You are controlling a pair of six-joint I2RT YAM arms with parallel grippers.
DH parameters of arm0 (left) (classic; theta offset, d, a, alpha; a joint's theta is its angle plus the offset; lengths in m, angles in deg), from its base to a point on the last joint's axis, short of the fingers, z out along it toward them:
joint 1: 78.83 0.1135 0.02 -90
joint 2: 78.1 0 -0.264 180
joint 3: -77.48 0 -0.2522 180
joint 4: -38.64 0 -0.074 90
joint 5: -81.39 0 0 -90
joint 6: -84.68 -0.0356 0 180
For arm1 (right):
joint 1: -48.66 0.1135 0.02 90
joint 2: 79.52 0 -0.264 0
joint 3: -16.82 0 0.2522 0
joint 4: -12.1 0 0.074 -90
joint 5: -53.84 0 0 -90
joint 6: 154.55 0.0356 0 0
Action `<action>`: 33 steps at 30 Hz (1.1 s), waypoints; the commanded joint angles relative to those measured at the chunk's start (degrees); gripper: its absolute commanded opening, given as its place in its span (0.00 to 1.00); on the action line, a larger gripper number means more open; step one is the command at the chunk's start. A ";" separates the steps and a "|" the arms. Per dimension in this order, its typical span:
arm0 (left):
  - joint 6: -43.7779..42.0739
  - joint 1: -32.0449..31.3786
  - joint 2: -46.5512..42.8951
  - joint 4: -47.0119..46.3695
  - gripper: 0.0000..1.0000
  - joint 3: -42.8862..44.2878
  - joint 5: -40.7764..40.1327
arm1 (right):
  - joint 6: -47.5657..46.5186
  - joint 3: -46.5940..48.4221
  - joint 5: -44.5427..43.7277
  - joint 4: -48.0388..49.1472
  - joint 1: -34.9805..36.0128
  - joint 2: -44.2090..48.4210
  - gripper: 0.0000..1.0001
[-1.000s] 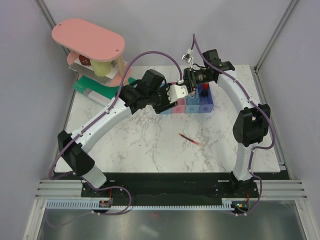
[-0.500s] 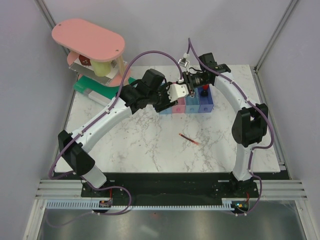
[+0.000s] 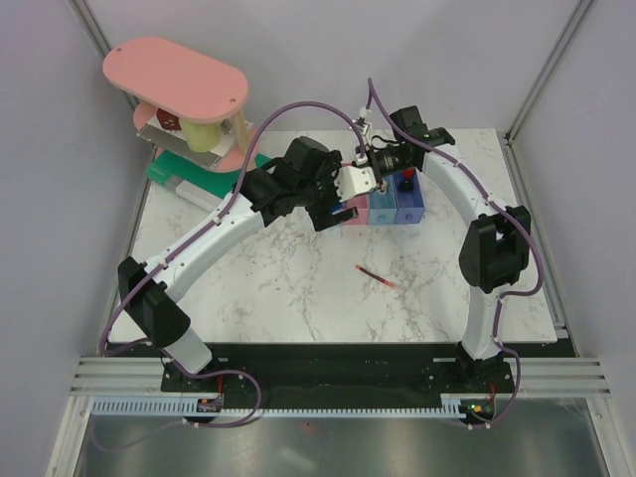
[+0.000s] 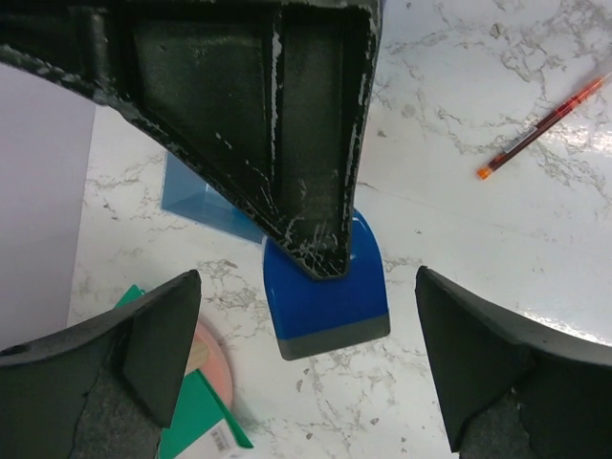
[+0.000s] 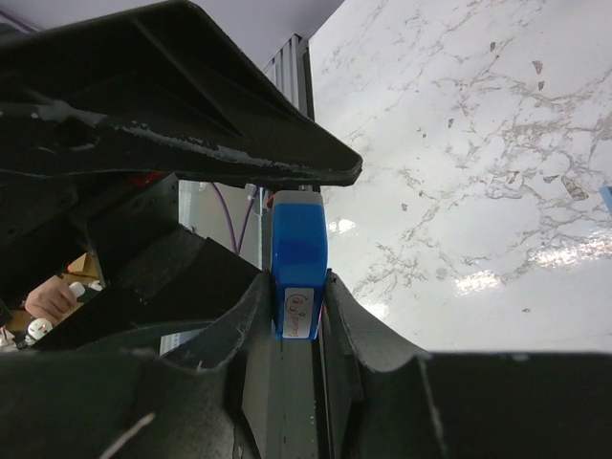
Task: Sort the stationery into containers
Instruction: Place the stationery in the storage box.
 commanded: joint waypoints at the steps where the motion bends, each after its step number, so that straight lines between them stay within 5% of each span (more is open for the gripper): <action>1: -1.46 -0.22 -1.43 -2.97 1.00 -1.20 -1.60 | -0.98 0.43 0.26 1.30 0.44 2.90 0.06; 9: -0.15 -0.13 -7.93 -2.71 1.00 -8.83 -0.90 | -2.91 3.41 -14.93 1.04 -3.42 0.27 0.00; 20: 0.29 -0.13 -9.96 -2.71 1.00 -12.45 -1.17 | -14.87 5.62 -48.76 -0.37 -9.14 -4.22 0.00; 33: 0.29 -0.04 -10.13 -2.80 1.00 -13.24 -1.52 | -17.50 2.54 -58.98 3.41 -11.87 -6.07 0.00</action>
